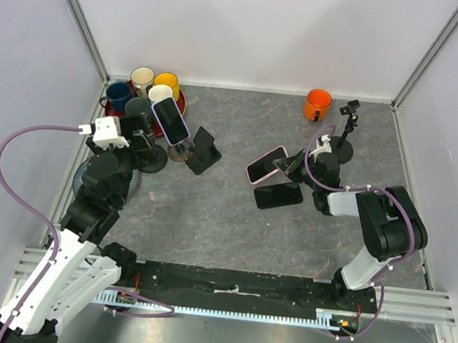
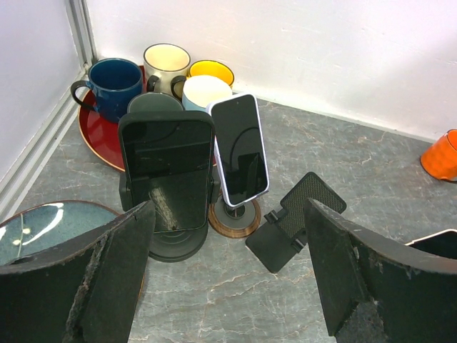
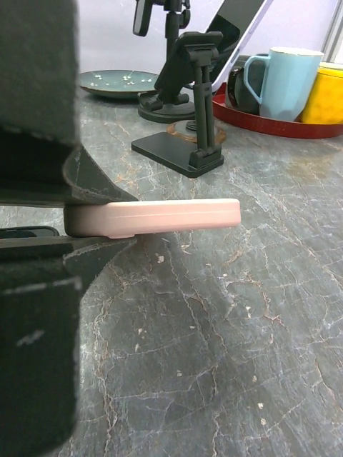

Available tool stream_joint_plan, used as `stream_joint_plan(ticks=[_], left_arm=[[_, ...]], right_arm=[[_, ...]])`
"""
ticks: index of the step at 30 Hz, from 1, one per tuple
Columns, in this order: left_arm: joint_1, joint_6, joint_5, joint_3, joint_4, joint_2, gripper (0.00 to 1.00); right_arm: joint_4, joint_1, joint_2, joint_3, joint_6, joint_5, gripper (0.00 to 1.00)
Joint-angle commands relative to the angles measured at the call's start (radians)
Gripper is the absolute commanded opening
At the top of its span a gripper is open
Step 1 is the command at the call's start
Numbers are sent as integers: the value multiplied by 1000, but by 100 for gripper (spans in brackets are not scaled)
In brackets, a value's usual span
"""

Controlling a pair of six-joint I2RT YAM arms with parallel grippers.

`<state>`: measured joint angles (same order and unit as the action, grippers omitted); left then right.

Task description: Remove the phone from the phone stand

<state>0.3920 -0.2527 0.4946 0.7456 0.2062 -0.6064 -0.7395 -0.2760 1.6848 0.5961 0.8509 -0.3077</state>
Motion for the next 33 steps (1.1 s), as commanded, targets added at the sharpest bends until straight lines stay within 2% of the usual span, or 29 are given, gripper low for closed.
stream_joint_plan(ticks=[1,11,14,18,23,33], left_arm=[[-4,24,-5,-8,-42,-3,91],[-4,24,-10,-8,-41,-4,90],[-4,26,-14,-8,-41,-7,90],[-4,27,-18,-6,-39,-10,90],[-4,26,-19,-6,-41,-12,90],[-4,24,-28,-6,-39,-18,89]], right_arm=[[-113,18,16,-21,31,-45,0],[37,66,4,-27,-55,-50,2],[61,69,21,-13,-72,-51,12],[86,69,53,8,-87,-68,29],[144,70,41,2,-116,-16,38],[288,69,-19,16,-193,81,64]])
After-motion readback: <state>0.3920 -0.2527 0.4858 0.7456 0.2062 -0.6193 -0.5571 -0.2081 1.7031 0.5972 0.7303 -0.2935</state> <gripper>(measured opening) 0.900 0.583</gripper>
